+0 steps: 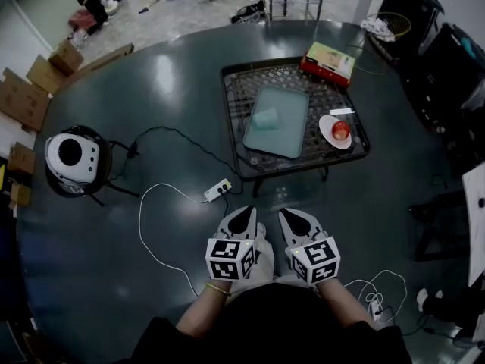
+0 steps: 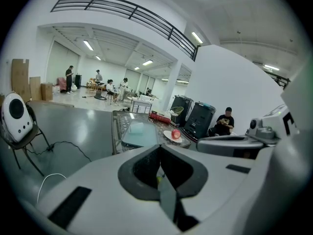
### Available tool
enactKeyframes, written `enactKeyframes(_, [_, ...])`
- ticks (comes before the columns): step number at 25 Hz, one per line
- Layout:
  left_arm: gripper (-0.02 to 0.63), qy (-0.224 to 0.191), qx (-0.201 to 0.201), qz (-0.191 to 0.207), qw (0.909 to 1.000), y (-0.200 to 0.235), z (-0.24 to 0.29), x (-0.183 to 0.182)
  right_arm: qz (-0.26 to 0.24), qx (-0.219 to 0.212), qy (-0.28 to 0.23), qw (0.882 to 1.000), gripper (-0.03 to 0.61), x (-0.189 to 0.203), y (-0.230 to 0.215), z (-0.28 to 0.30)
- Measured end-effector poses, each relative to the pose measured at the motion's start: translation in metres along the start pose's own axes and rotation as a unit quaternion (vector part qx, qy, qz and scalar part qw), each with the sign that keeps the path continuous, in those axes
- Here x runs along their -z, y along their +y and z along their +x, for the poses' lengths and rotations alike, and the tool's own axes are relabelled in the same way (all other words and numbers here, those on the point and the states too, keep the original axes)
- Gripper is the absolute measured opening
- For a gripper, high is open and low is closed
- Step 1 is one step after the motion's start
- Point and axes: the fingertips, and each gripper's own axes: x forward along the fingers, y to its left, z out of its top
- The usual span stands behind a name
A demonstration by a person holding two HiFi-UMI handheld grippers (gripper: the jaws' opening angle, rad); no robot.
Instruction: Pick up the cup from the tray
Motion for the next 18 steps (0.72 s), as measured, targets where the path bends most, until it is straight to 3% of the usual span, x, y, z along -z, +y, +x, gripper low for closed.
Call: enactKeyframes(18, [0.011,0.029,0.039,0.027,0.9985,0.07,0.108,-0.079,0.015,0.042,-0.004,0.999,0.005,-0.073,-0.07,0.116])
